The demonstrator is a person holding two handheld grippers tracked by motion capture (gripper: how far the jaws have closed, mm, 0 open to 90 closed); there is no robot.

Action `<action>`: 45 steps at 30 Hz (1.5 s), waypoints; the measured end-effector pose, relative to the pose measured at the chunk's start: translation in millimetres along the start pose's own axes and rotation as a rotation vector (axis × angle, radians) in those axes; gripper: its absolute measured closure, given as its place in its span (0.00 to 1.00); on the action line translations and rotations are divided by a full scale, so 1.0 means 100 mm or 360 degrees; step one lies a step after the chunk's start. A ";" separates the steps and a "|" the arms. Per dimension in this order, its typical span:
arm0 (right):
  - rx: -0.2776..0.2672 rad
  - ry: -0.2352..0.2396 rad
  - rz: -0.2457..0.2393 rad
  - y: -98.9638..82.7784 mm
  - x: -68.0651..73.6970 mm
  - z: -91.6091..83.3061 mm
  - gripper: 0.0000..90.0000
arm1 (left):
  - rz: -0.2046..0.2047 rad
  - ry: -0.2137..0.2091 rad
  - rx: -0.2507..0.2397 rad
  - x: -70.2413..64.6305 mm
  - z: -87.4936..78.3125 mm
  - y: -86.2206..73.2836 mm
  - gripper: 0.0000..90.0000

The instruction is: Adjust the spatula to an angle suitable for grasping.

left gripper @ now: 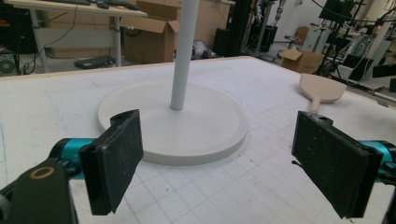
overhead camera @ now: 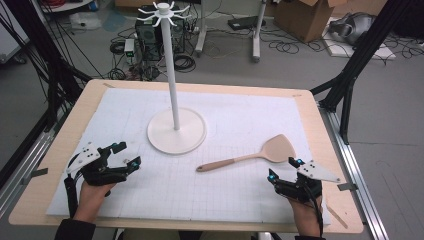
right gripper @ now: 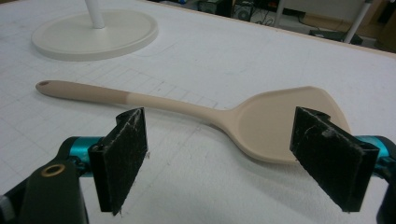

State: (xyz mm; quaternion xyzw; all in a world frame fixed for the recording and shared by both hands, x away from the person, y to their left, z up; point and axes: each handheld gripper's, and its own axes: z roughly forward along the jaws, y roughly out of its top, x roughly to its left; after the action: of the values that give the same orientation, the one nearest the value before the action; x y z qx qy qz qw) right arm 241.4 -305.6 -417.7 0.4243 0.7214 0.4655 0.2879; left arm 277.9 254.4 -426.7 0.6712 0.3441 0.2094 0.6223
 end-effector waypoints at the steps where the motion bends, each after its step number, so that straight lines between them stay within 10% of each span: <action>1: -0.0001 -0.0001 -0.0003 0.00 0.00 0.00 0.20 | -0.0004 -0.0008 -0.0002 0.00 0.01 0.00 0.19; 18: -0.0010 -0.0016 0.0027 -0.04 -0.05 -0.04 0.20 | 0.0023 -0.0234 0.0096 -0.14 0.39 0.14 0.25; 28: 0.0039 0.0001 0.0017 -0.13 -0.07 -0.02 0.20 | 0.0181 -0.0464 0.0320 -0.52 1.16 0.33 0.28; 45: 0.0075 0.0008 0.0004 -0.14 -0.03 0.00 0.20 | 0.0224 -0.0780 0.0721 -1.01 2.26 0.32 0.41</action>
State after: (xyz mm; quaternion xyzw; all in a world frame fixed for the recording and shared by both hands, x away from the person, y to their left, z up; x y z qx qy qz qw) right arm 238.1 -311.5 -430.4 0.4307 0.7324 0.4498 0.2754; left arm 376.6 25.8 -411.3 0.8449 0.1751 0.0025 0.5055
